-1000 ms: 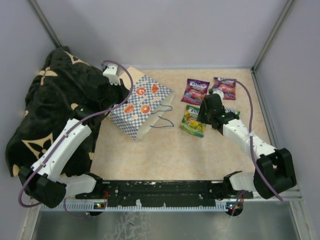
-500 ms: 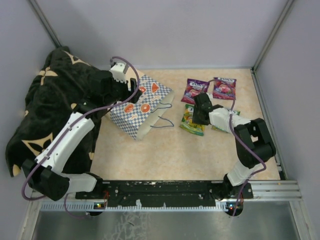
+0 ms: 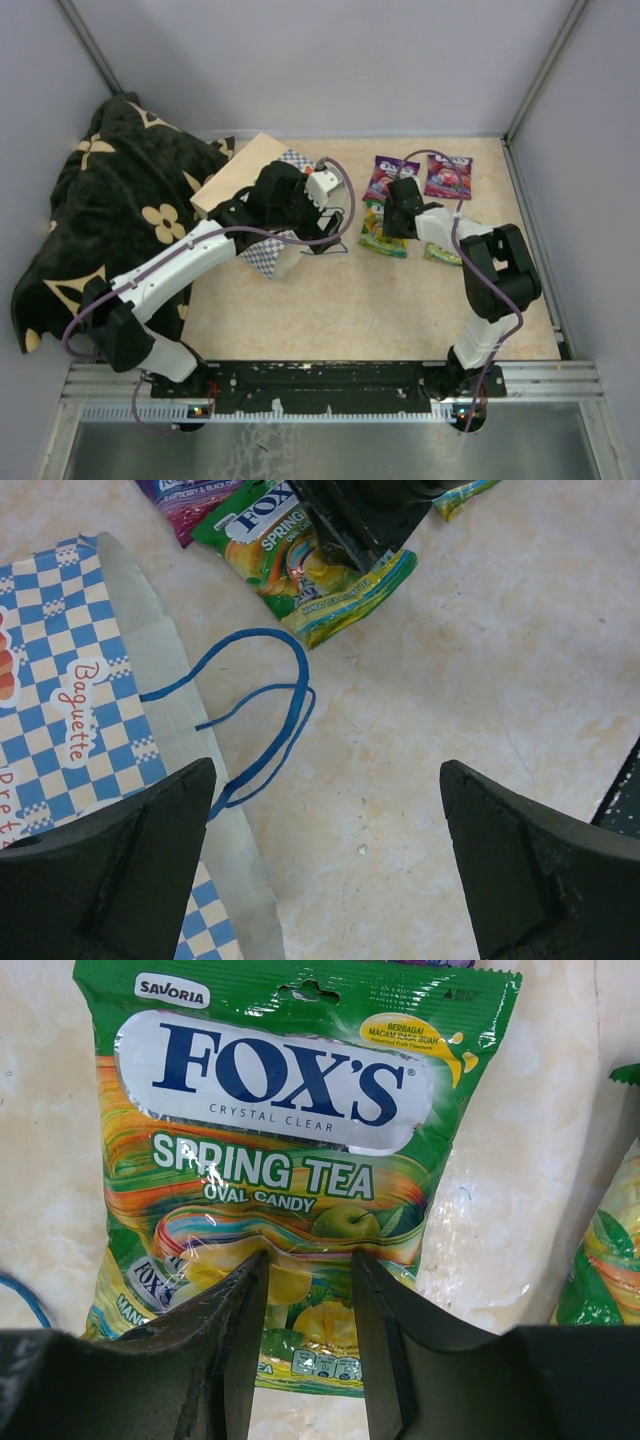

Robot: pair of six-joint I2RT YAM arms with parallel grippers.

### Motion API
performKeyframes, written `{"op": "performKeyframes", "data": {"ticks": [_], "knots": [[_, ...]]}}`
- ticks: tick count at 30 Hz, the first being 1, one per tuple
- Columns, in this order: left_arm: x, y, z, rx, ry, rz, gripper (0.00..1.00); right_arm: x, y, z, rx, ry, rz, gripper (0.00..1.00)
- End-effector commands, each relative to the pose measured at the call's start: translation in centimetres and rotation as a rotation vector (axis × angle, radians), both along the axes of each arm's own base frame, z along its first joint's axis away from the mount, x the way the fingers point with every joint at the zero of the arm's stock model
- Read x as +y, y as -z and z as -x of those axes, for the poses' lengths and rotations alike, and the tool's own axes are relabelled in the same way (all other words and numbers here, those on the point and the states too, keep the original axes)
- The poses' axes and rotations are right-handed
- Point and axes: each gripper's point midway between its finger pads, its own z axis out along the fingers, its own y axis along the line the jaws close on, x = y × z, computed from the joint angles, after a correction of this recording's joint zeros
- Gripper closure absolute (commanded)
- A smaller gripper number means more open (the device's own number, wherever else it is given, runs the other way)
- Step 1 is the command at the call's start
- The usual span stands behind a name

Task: Take the snacks out of the paper bag
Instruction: Place the snack at the center of the board, then move the snack to the center of the board.

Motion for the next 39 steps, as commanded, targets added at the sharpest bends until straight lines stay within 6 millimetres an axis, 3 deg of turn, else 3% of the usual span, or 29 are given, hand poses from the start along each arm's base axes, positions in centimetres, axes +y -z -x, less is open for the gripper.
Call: {"op": "performKeyframes", "data": {"ticks": [1, 6, 8, 11, 13, 15, 17, 18, 20, 24, 27, 33, 39], "knots": [[-0.3, -0.4, -1.8, -0.072, -0.029, -0.063, 0.01, -2.0, 2.8, 1.1, 0.103, -0.015, 0.056, 0.59], [0.7, 1.1, -4.2, -0.112, -0.142, -0.153, 0.04, -3.4, 2.9, 1.4, 0.122, 0.009, 0.019, 0.57], [0.6, 1.6, -4.7, -0.119, -0.149, -0.174, 0.10, -3.5, 2.9, 1.3, 0.122, 0.013, 0.014, 0.56], [0.3, 2.0, -5.1, -0.124, -0.142, -0.187, 0.32, -3.3, 2.6, 1.0, 0.121, 0.007, 0.008, 0.53], [0.2, 2.3, -5.4, -0.121, -0.144, -0.197, 0.50, -3.1, 1.2, 0.7, 0.092, 0.011, -0.011, 0.47], [0.3, 2.6, -5.9, -0.124, -0.165, -0.212, 0.73, -3.2, -0.9, 0.6, 0.033, 0.036, -0.030, 0.25], [0.4, 2.5, -6.2, -0.130, -0.177, -0.218, 0.94, -4.0, -3.8, 0.8, -0.045, 0.091, -0.034, 0.09], [0.4, 2.4, -6.3, -0.132, -0.180, -0.219, 1.00, -4.8, -4.7, 1.3, -0.065, 0.130, -0.026, 0.04], [0.4, 1.9, -6.4, -0.141, -0.185, -0.212, 1.00, -6.5, -5.5, 2.6, -0.084, 0.210, -0.031, 0.01], [0.4, 0.7, -6.2, -0.147, -0.190, -0.186, 1.00, -9.7, -4.4, 5.4, -0.072, 0.359, -0.046, 0.01], [0.3, 0.0, -5.8, -0.140, -0.182, -0.164, 1.00, -11.7, -3.6, 6.3, -0.066, 0.435, 0.005, 0.01], [0.2, -0.3, -5.2, -0.125, -0.170, -0.152, 1.00, -13.8, -1.6, 4.2, -0.041, 0.474, 0.079, 0.12], [0.5, -0.3, -4.8, -0.119, -0.165, -0.151, 0.98, -12.9, 0.4, 0.2, -0.006, 0.350, 0.103, 0.21]]}}
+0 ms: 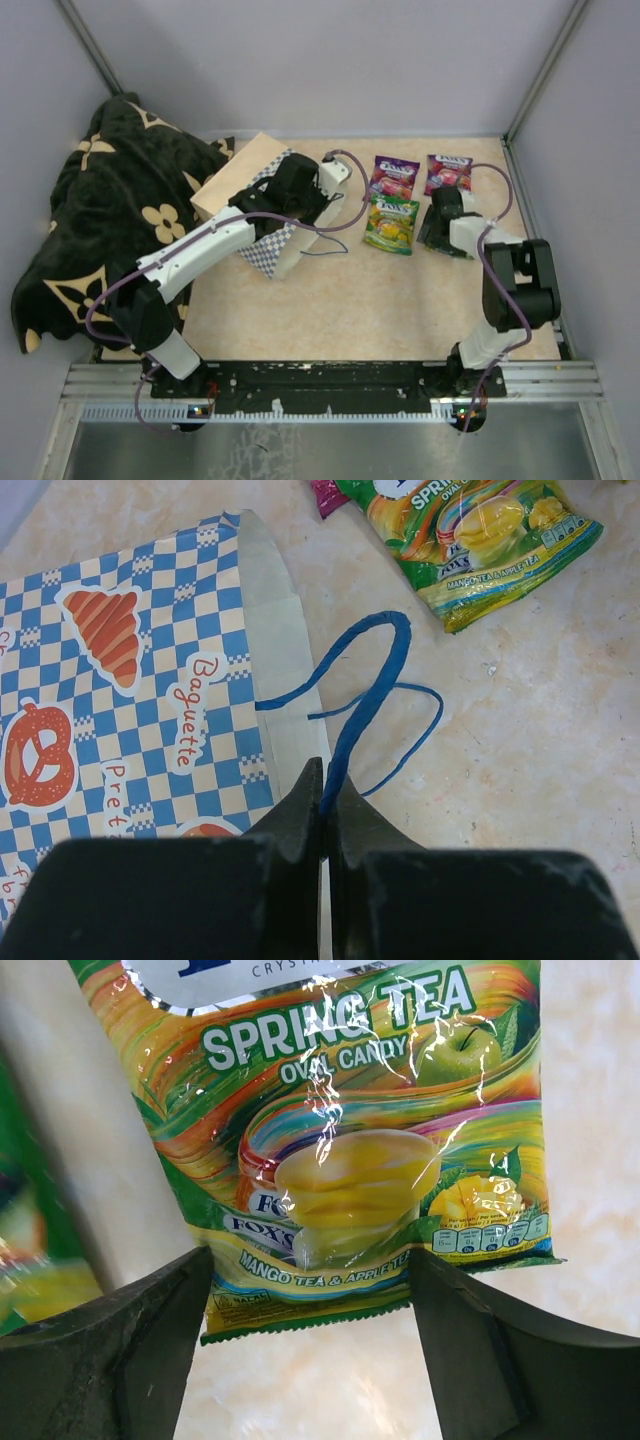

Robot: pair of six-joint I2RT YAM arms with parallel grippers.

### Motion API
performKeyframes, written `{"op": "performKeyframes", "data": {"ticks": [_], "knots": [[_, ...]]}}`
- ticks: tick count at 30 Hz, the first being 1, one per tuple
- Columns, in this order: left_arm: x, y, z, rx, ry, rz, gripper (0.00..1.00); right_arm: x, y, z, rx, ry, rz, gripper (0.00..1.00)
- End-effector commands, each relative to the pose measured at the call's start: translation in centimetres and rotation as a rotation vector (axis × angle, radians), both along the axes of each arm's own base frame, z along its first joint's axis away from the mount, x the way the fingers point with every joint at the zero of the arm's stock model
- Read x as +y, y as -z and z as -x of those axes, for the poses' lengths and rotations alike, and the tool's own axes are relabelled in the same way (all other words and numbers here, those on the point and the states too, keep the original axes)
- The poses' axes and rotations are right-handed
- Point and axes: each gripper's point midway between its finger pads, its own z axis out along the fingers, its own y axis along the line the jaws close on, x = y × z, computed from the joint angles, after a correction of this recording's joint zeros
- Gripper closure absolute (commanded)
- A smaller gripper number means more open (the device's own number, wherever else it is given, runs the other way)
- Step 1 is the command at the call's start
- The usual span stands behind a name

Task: Take the snacks out of the paper bag
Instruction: Move the snack to the center of the board.

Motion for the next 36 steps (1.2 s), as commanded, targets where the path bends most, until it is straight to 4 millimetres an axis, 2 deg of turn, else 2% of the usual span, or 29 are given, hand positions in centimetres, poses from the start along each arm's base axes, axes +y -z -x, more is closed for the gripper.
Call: {"op": "performKeyframes", "data": {"ticks": [1, 5, 8, 10, 12, 14, 15, 16, 19, 21, 23, 27, 32, 36], "knots": [[-0.2, -2.7, 0.7, -0.029, 0.016, 0.054, 0.97, 0.2, -0.7, -5.6, -0.088, -0.079, 0.020, 0.22], [-0.2, -2.6, 0.7, -0.027, 0.017, 0.049, 0.97, 0.2, -0.2, -7.9, -0.054, -0.152, 0.056, 0.23], [-0.2, -2.5, 0.7, -0.026, 0.016, 0.046, 0.96, -1.0, -0.5, -8.9, -0.021, -0.157, 0.128, 0.24], [-0.1, -2.4, 0.7, -0.023, 0.014, 0.043, 0.96, -2.2, -1.4, -9.3, -0.027, -0.121, 0.157, 0.21], [0.0, -2.3, 0.8, -0.020, 0.013, 0.042, 0.96, -2.7, -3.4, -9.7, -0.084, -0.071, 0.143, 0.11], [-0.1, -2.4, 0.7, -0.022, 0.011, 0.044, 0.96, -1.8, -6.2, -10.1, -0.180, -0.064, 0.086, 0.05], [-0.1, -2.4, 0.6, -0.021, 0.007, 0.046, 0.96, -1.0, -7.6, -10.1, -0.230, -0.065, 0.046, 0.04], [-0.2, -2.6, 0.6, -0.022, 0.006, 0.051, 0.96, 0.1, -10.4, -10.1, -0.313, -0.078, 0.009, 0.04], [-0.4, -3.1, 0.4, -0.029, -0.001, 0.072, 0.95, 4.1, -12.8, -9.1, -0.383, -0.143, -0.032, 0.06], [-0.6, -3.5, 0.1, -0.030, -0.014, 0.088, 0.97, 7.1, -12.4, -8.1, -0.356, -0.191, -0.057, 0.10], [-0.8, -3.9, -0.3, -0.027, -0.031, 0.108, 1.00, 9.8, -10.7, -7.3, -0.305, -0.232, -0.113, 0.16], [-1.0, -4.8, -1.0, -0.028, -0.073, 0.132, 1.00, 12.8, -7.3, -6.3, -0.243, -0.281, -0.153, 0.20], [0.2, -5.3, -1.1, -0.055, -0.131, 0.137, 1.00, 14.4, -3.5, -5.8, -0.155, -0.339, -0.148, 0.20], [0.9, -5.3, -1.0, -0.060, -0.150, 0.134, 1.00, 14.4, -1.9, -6.3, -0.113, -0.427, -0.092, 0.19]]}}
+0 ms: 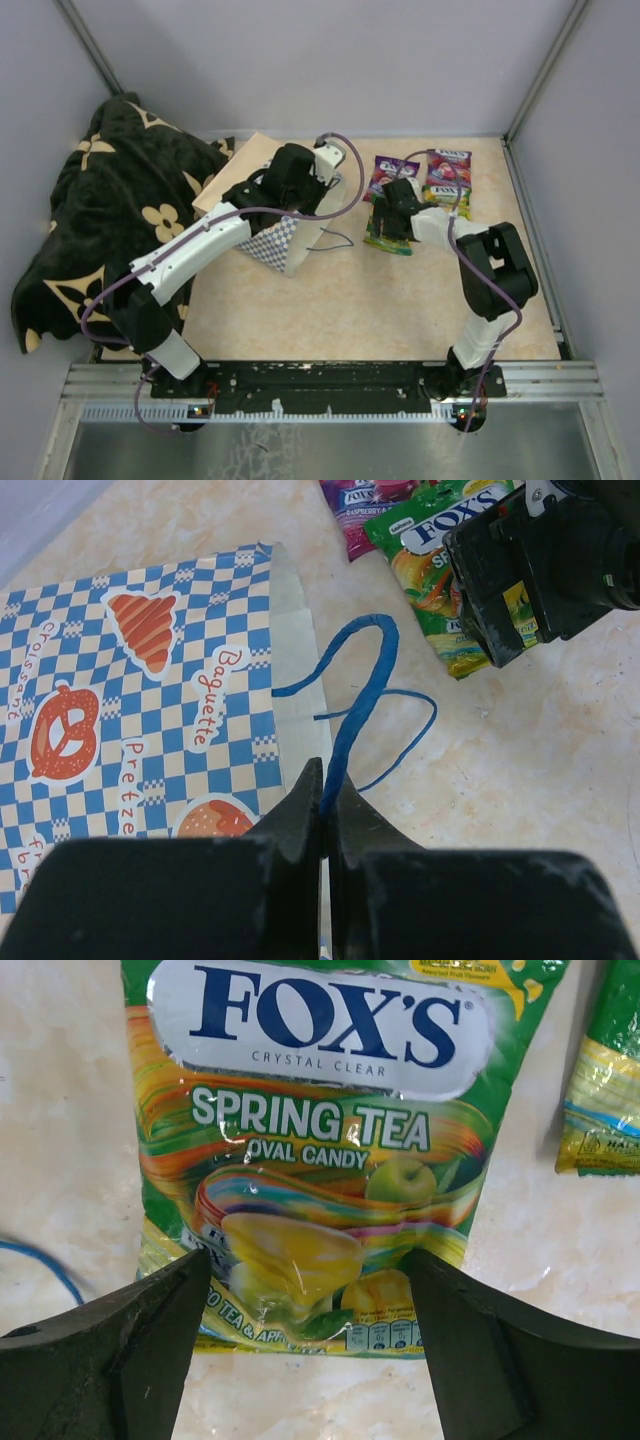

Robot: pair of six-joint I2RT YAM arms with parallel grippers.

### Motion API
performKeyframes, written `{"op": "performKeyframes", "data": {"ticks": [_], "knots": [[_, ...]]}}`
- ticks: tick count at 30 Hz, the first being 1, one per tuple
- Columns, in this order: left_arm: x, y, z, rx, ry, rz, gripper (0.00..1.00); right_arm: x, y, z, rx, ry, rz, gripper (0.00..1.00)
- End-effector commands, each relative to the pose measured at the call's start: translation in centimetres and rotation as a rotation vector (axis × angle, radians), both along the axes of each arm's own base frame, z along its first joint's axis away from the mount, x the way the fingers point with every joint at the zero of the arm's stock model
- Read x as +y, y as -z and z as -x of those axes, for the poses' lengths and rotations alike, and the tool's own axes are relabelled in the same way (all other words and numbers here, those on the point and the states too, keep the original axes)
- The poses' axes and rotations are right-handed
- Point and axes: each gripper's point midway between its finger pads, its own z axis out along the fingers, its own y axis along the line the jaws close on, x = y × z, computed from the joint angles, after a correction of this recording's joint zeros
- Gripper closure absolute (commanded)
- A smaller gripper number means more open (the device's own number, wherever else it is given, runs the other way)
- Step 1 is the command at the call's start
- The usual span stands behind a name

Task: Take the snacks out of the paper bag
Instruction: Move the snack to the center of the board.

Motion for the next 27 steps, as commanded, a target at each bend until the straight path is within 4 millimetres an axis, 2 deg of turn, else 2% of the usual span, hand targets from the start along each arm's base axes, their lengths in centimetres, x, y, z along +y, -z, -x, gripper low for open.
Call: {"op": "performKeyframes", "data": {"ticks": [1, 6, 11, 16, 21, 25, 27], "knots": [[1.0, -1.8, -0.1, -0.039, -0.047, 0.038, 1.00, 0.8, -0.1, -1.6, -0.031, -0.121, 0.050, 0.18], [1.6, -1.6, -0.1, -0.036, -0.055, 0.032, 1.00, 0.2, 1.4, -3.6, 0.027, -0.309, 0.174, 0.15], [2.1, -1.6, -0.1, -0.036, -0.060, 0.023, 1.00, -2.1, 2.3, -6.3, 0.061, -0.360, 0.080, 0.15], [2.7, -1.7, 0.0, -0.036, -0.074, 0.016, 1.00, -2.9, 1.4, -7.6, 0.035, -0.382, 0.042, 0.15], [3.0, -1.9, 0.0, -0.039, -0.082, 0.024, 1.00, -1.4, 0.9, -6.0, 0.033, -0.377, -0.024, 0.15], [3.1, -2.0, 0.0, -0.043, -0.088, 0.022, 1.00, -0.8, 1.9, -3.6, 0.058, -0.338, -0.024, 0.14], [3.4, -2.1, 0.0, -0.045, -0.096, 0.018, 1.00, -1.3, 2.4, -2.6, 0.071, -0.300, 0.025, 0.14]]}}
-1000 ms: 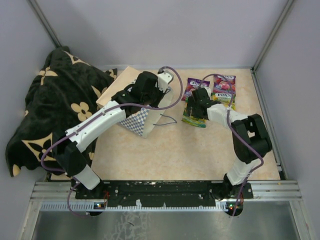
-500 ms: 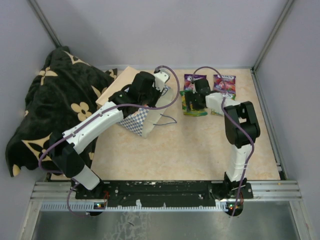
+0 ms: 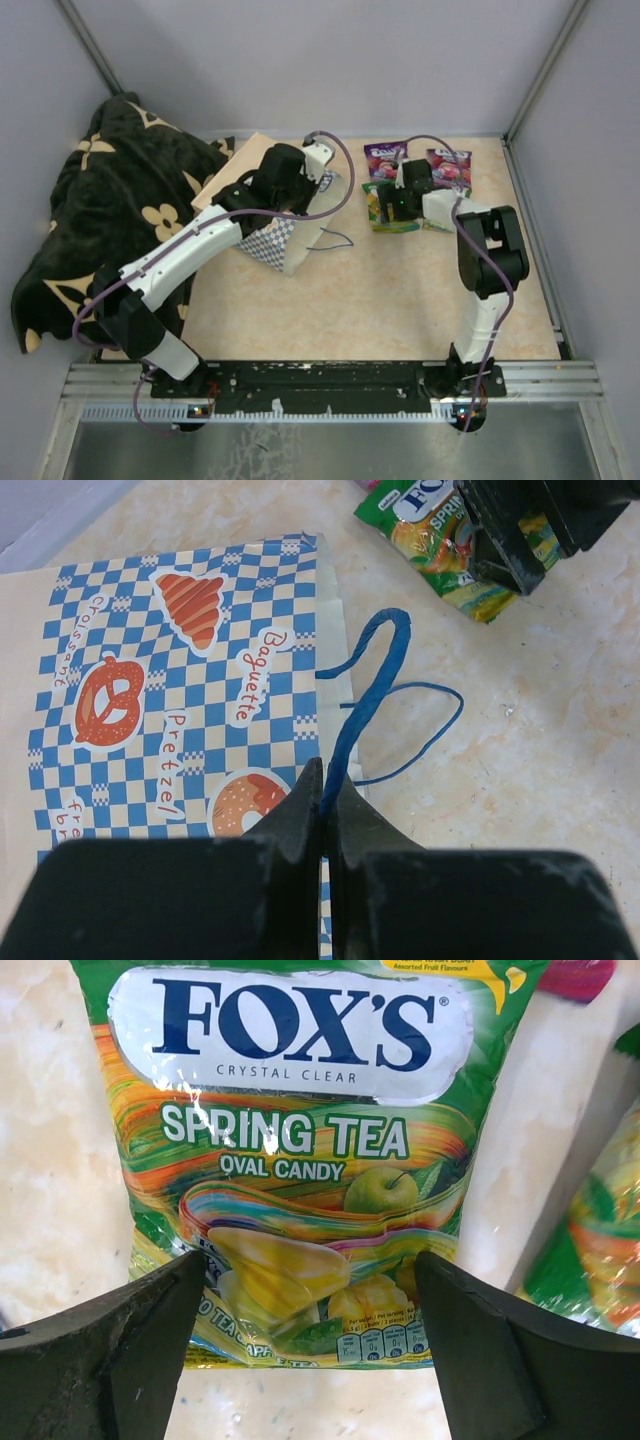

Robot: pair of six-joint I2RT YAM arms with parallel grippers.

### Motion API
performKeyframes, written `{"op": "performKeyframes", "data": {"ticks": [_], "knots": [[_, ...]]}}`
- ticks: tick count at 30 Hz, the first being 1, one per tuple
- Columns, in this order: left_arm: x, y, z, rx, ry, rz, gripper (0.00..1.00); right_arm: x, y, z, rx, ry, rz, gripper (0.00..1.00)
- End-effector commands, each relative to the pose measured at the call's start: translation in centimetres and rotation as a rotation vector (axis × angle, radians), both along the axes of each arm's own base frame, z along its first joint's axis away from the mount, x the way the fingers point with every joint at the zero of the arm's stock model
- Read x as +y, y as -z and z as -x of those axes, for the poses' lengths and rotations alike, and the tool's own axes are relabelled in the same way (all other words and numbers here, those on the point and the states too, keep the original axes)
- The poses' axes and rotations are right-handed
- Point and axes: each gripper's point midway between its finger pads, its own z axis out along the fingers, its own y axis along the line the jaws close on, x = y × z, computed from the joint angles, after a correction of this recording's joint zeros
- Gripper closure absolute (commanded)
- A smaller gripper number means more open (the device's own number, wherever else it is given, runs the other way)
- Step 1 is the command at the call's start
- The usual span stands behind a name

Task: Take the snacks out of the paper bag
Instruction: Move the snack to the center of the board.

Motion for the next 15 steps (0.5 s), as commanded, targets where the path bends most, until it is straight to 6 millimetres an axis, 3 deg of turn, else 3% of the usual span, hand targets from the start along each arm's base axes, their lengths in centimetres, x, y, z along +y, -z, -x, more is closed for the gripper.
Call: {"op": "performKeyframes", "data": {"ticks": [1, 6, 10, 11, 15], "knots": [[1.2, -1.6, 0.1, -0.030, -0.037, 0.019, 1.00, 0.6, 1.6, 4.3, 0.088, 0.052, 0.038, 0.13], [2.3, -3.0, 0.1, -0.045, -0.058, 0.036, 1.00, -0.8, 1.8, 6.2, 0.080, 0.165, 0.041, 0.11], [3.7, -3.9, -0.4, -0.043, -0.079, 0.045, 1.00, -1.0, 0.4, 5.6, 0.044, 0.206, 0.045, 0.09], [4.2, -4.0, -0.7, -0.043, -0.095, 0.035, 1.00, -0.5, -0.6, 5.4, 0.028, 0.203, 0.037, 0.09], [6.6, -4.4, -1.2, -0.043, -0.159, -0.001, 1.00, 3.9, -10.2, 5.2, -0.226, 0.191, -0.068, 0.01]]}}
